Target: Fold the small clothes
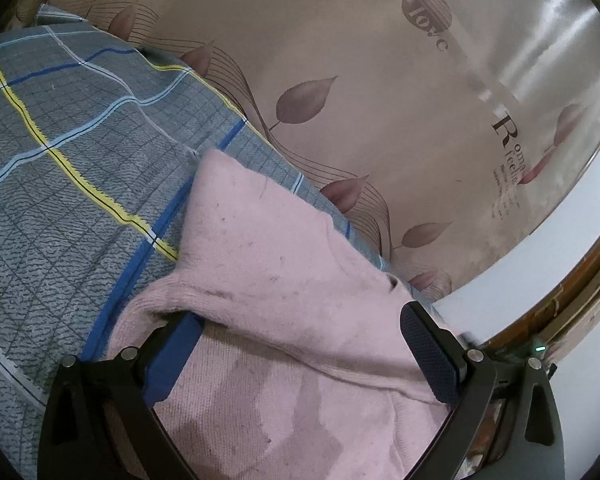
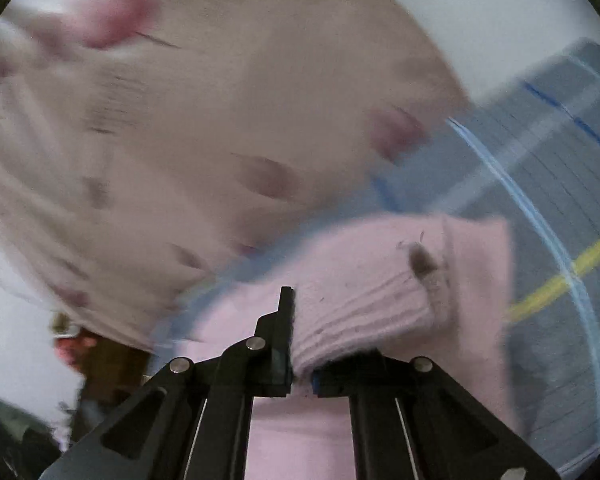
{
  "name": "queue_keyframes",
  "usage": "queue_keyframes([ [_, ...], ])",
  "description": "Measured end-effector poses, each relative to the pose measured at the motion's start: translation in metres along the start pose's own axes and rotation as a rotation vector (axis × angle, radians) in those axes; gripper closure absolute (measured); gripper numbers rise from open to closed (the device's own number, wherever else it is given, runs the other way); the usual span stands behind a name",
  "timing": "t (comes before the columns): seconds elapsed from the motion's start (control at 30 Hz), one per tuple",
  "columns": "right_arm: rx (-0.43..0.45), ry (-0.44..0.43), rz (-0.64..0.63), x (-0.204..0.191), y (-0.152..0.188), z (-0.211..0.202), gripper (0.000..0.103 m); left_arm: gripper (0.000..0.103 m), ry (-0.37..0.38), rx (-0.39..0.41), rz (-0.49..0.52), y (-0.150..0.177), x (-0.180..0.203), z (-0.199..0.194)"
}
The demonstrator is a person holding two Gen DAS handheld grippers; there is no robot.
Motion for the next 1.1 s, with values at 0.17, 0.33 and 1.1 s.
queue_keyframes([
  [0.17,-0.033,0.028,0.043,0.027,0.005,0.010,0.096,0.004,-0.020,-0.016,0.010,0.000,0.002,0.002],
  [0.33,-0.067,0.058,0.072,0.030,0.006,0.020,0.095,0.004,-0.043,-0.020,0.012,0.000,0.002,0.002],
  [1.1,-0.110,0.154,-0.031,0.069,0.150,-0.195,0.034,0.005,-0.125,-0.244,0.202,0.058,0.020,-0.116],
])
Point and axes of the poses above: each gripper's, at about its wrist camera, not at the fingertips, and z roughly the way its jaws point, x to its right, y to its underside, the point moved 4 cm from there along z, roughly the way its jaws point, and after that the axes turned 6 degrees about z, right-handed, at the moved point
